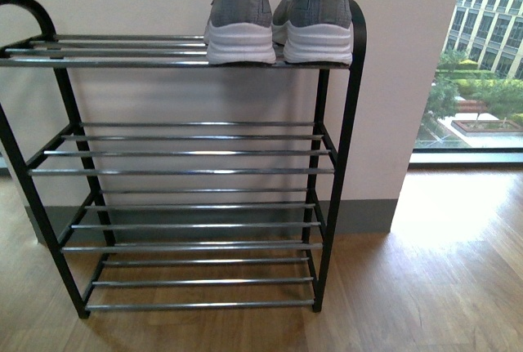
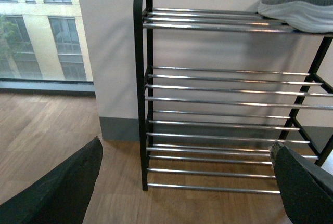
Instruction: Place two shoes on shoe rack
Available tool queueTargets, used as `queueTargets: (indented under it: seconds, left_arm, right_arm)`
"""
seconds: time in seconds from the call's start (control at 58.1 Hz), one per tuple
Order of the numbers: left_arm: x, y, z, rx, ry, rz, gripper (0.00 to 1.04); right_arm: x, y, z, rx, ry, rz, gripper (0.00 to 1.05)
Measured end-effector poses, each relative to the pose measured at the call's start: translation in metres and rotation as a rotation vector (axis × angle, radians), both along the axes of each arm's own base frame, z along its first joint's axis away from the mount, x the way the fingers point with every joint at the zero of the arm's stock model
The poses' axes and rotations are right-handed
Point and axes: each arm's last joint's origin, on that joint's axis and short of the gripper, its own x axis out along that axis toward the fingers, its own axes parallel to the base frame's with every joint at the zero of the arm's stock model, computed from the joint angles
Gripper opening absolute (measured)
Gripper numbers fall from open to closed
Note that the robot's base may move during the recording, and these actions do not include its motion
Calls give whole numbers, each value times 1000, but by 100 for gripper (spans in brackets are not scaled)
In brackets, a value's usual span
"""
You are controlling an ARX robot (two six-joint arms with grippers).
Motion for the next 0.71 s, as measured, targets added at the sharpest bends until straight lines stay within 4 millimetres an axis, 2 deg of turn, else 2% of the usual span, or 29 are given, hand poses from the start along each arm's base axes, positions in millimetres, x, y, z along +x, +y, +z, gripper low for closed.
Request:
queueTargets:
  seconds: [0.705]
  left_arm:
    - [0, 0, 0, 0, 0, 0, 95]
  right_arm:
    - [0, 0, 0, 0, 0, 0, 95]
